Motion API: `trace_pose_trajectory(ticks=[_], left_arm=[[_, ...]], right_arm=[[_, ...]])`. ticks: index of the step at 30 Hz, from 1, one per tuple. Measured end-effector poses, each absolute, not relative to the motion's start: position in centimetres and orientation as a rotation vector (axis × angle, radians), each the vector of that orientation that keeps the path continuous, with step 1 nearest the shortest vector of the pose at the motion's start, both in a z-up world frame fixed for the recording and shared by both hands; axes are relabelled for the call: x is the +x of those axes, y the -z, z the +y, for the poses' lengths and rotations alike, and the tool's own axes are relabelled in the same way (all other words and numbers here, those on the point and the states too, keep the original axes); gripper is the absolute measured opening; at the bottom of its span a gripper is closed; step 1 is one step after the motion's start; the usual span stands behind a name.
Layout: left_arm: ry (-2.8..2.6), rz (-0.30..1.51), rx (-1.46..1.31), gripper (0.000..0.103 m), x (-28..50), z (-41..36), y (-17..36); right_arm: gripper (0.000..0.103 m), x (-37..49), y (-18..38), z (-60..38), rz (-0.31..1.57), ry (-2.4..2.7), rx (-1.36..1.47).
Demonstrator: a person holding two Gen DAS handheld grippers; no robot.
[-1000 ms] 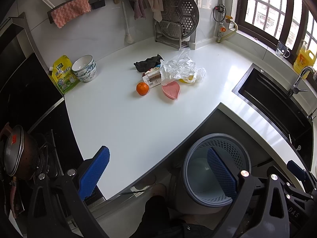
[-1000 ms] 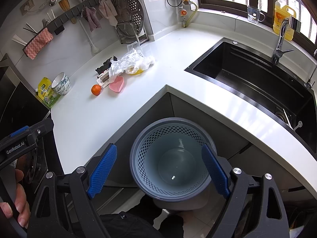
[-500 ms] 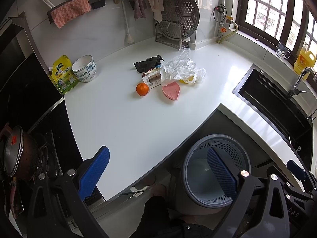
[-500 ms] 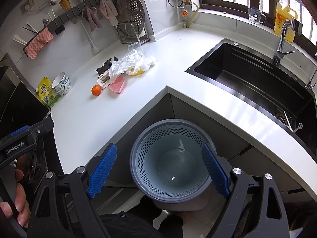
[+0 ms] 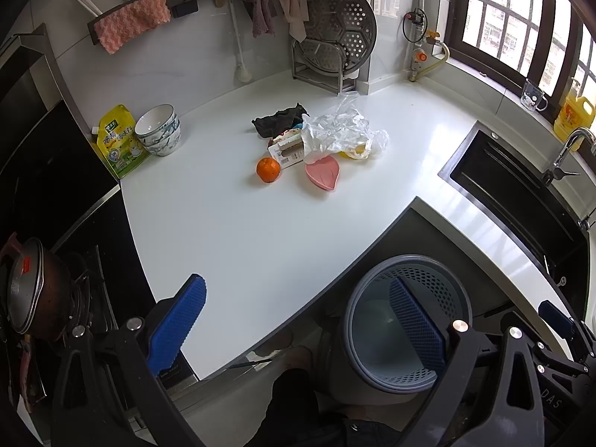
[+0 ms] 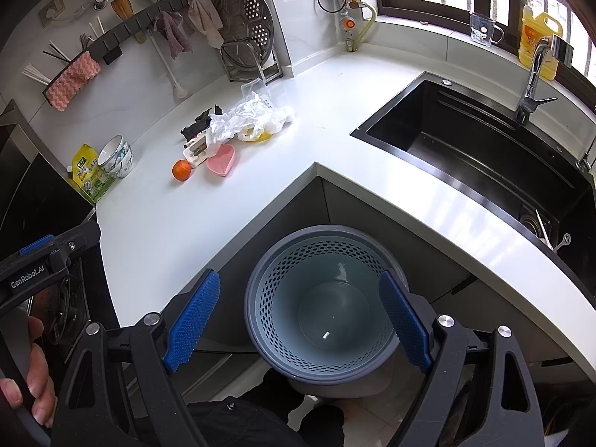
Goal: Collect trash
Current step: 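Move both tools toward the trash items on the countertop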
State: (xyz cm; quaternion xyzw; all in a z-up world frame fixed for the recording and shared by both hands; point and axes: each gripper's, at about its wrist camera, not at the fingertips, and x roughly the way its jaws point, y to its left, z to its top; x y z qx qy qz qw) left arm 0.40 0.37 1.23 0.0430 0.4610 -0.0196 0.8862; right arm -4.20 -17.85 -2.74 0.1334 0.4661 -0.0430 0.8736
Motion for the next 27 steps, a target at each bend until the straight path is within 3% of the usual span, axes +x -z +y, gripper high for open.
trace_pose_trajectory(ticks=[27], left_arm=[[-0.077,0.942,0.092,0.097,8.2,6.2,-0.7]], right_arm=[[0.083,3.0,4.0,-16.1,0.978,0.045,0.291]])
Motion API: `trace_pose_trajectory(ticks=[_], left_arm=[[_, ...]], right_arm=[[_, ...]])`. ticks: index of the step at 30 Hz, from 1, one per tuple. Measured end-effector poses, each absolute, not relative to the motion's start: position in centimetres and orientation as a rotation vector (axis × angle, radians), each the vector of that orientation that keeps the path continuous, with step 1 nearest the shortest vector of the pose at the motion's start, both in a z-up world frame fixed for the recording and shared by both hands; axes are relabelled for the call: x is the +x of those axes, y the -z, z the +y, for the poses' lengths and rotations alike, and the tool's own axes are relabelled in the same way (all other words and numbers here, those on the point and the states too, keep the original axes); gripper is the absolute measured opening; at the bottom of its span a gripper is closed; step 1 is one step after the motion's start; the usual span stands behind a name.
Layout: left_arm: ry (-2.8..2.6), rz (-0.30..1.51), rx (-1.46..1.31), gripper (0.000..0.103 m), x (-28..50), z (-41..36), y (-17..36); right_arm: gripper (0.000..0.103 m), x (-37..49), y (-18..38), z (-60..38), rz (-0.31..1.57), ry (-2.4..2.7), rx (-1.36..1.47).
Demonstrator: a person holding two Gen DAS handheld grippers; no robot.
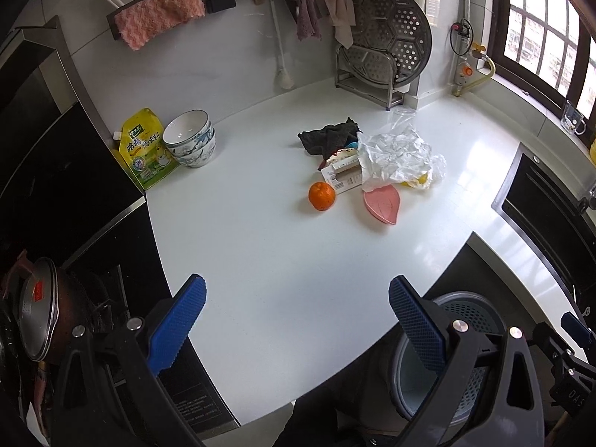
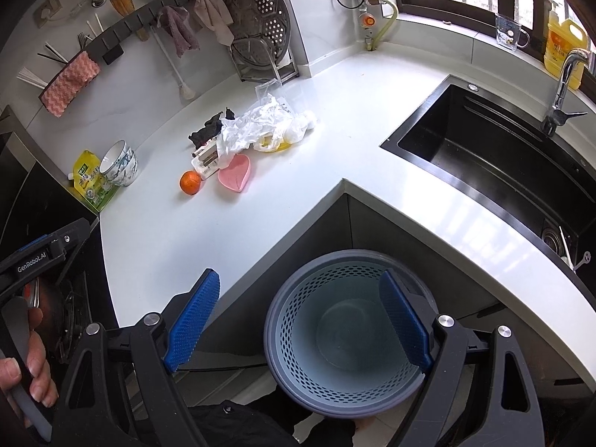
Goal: Collect trash
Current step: 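Move both tools toward the trash items on the countertop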
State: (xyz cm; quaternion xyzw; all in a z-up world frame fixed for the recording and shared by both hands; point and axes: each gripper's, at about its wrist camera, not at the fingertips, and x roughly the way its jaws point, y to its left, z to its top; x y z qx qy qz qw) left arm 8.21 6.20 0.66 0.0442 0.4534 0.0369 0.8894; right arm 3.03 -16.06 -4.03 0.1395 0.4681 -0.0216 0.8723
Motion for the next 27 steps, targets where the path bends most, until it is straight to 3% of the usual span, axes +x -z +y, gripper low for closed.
trace_pose_trajectory(ticks=[27], left_arm=[[0.042,1.035,0.03,0.097,25.2,11.2,9.1]], right_arm=[[0.083,23.5,7.7,-13.7,0.973,0.06,0.258]])
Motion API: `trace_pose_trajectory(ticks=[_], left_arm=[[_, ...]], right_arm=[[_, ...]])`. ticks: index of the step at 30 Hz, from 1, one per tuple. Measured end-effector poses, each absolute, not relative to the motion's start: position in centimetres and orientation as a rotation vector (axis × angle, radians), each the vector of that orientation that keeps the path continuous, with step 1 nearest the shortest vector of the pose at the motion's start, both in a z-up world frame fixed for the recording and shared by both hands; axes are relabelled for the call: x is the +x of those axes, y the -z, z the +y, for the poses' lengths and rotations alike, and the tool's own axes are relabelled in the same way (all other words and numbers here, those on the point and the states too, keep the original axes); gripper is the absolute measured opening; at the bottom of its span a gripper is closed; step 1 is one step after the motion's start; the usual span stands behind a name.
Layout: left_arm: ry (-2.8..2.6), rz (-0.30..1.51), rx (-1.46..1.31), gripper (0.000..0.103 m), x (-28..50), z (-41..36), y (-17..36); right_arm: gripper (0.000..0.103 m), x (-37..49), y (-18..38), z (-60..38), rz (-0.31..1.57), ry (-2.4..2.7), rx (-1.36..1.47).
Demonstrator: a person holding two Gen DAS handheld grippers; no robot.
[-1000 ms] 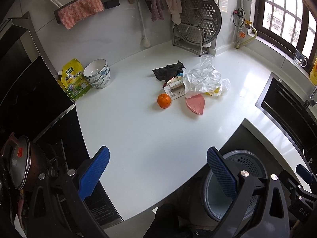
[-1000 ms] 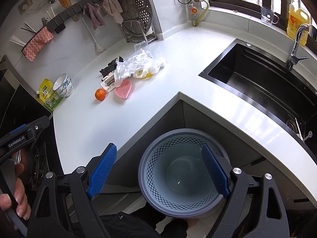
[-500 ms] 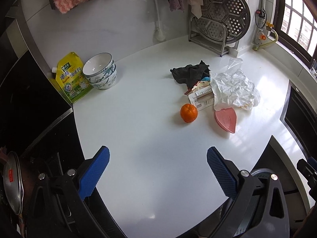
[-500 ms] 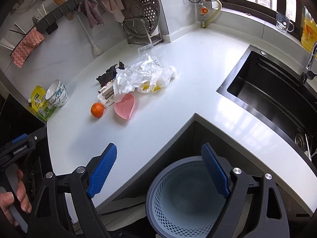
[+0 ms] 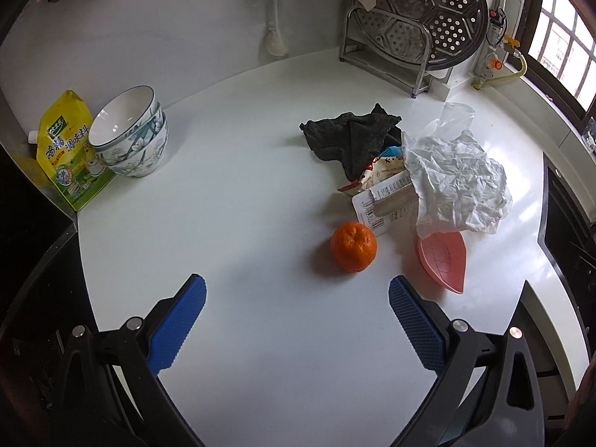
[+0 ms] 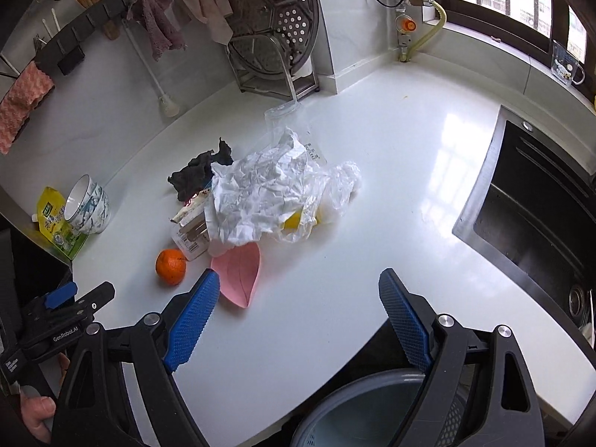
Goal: Collect trash
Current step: 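Move both tools toward the trash items on the countertop, then grasp the crumpled white paper with the right tool while the left tool approaches the orange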
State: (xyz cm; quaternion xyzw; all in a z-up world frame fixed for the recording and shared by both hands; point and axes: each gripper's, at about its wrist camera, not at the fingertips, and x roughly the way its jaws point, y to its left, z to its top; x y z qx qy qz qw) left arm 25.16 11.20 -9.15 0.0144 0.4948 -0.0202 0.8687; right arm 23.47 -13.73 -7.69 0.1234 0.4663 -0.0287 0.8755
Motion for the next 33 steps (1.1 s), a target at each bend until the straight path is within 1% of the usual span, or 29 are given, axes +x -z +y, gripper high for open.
trace_pose_trajectory(ticks=[13,25,27,28,29,30,33], left_arm=[[0.097,1.086,0.018,0.097,29.0,11.0,12.7],[0.1,1.095,0.006,0.097,30.8,10.3,14.4],[0.108,1.095,0.003,0.097,31.0,10.3,14.6],[0.111,1.094,0.002,0.097,31.0,10.2,14.6],[0.11,1.094,0.002,0.097,31.0,10.2,14.7],[0.11,1.094,0.001,0.097,31.1,10.2,14.8],[0.113,1.097,-0.001,0.097,31.2,10.0,15.0]], right_arm=[[0.083,32.5,10.7,-12.7,1.015,0.089,0.176],[0.082,35.7,12.7,-12.9,1.042,0.108,0.154],[0.074,35.9,12.9,-12.7,1.054,0.099,0.147],[0.065,36.0,13.2,-12.6,1.066,0.098,0.14],[0.058,36.2,13.4,-12.6,1.076,0.097,0.136],[0.055,36.2,13.6,-12.5,1.083,0.093,0.137],[0.045,36.2,13.9,-12.3,1.092,0.083,0.131]])
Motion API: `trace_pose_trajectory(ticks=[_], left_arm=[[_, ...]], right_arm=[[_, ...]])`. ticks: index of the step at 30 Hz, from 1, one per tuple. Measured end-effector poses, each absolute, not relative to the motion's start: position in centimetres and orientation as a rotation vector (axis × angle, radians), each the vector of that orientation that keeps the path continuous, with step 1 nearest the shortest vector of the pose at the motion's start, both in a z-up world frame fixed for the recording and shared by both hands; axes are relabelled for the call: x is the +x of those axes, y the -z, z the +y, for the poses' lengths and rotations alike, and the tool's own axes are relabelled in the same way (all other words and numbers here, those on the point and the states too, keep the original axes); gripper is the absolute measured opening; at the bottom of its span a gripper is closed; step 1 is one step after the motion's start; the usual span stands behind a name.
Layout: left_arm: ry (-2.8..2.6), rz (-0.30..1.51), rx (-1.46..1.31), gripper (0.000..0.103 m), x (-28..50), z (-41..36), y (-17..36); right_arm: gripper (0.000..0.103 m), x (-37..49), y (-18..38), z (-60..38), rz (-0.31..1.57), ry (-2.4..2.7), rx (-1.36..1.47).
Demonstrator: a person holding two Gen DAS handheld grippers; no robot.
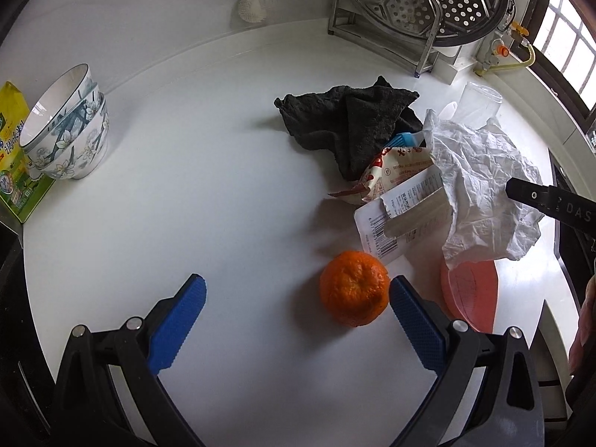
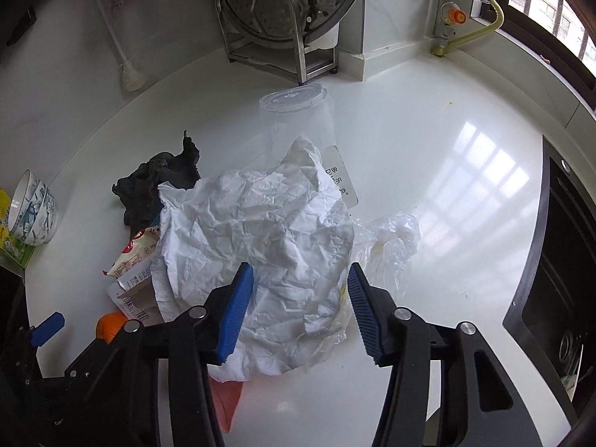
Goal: Collect trash
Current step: 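Grasp the crumpled white paper with the right tool while the left tool approaches the orange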
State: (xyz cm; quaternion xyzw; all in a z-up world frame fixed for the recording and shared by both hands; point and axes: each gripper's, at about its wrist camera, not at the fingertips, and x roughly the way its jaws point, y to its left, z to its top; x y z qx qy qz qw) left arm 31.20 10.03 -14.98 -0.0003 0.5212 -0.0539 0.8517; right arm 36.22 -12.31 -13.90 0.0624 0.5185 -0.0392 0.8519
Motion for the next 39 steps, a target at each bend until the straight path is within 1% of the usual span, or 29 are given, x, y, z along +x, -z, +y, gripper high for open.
trace_pose_trajectory(ticks=[2,3,4,5,6,8,18,30,31,32,33,34,36,38,39], left_arm=[[0.115,1.095,-0.004,0.097,31.2,10.0,15.0],[0.117,1.093,-0.009,0.097,31.2,10.0,15.0],[0.12,1.091,-0.012,0.097,31.2,10.1,14.9],[0.122,1.089,-0.015,0.097,31.2,10.1,14.9],[0.125,1.088,-0.016,0.097,31.2,10.0,14.9],[0.131,1.086,-0.015,0.097,31.2,9.9,14.8],[0.162,1.085,-0.001,0.097,31.3,9.0,15.0],[0.154,1.092,0.028,0.096,32.0,8.2,16.8],[0.154,1.086,0.033,0.093,32.0,8.1,16.8],[0.154,1.08,0.036,0.083,32.0,8.0,16.8],[0.157,1.079,0.039,0.077,32.0,8.0,16.8],[0.161,1.086,0.043,0.068,32.0,7.9,16.9],[0.162,1.088,0.041,0.062,32.0,7.9,17.0],[0.18,1.088,0.024,0.044,31.9,8.0,16.9],[0.189,1.087,0.018,0.038,31.8,8.0,16.7]], right_arm=[[0.033,36.2,13.8,-12.1,1.088,0.079,0.12],[0.031,36.1,13.7,-12.0,1.081,0.076,0.116],[0.025,36.0,13.4,-12.0,1.074,0.072,0.113],[0.023,35.8,13.2,-11.9,1.064,0.069,0.108],[0.018,35.7,12.9,-11.9,1.05,0.07,0.107],[0.015,35.4,12.3,-12.2,1.031,0.063,0.123],[0.011,33.8,9.5,-15.4,0.945,0.032,0.303],[0.011,32.0,8.9,-15.4,0.929,0.018,0.329],[0.011,31.9,8.9,-15.3,0.928,0.015,0.326],[0.011,31.8,8.7,-15.2,0.926,0.013,0.323],[0.011,31.7,8.6,-15.2,0.923,0.012,0.318],[0.011,31.6,8.4,-15.1,0.921,0.011,0.315],[0.011,31.4,8.1,-15.1,0.916,0.008,0.314],[0.011,31.0,7.7,-15.2,0.907,0.006,0.319],[0.011,30.8,7.4,-15.2,0.902,0.005,0.322]])
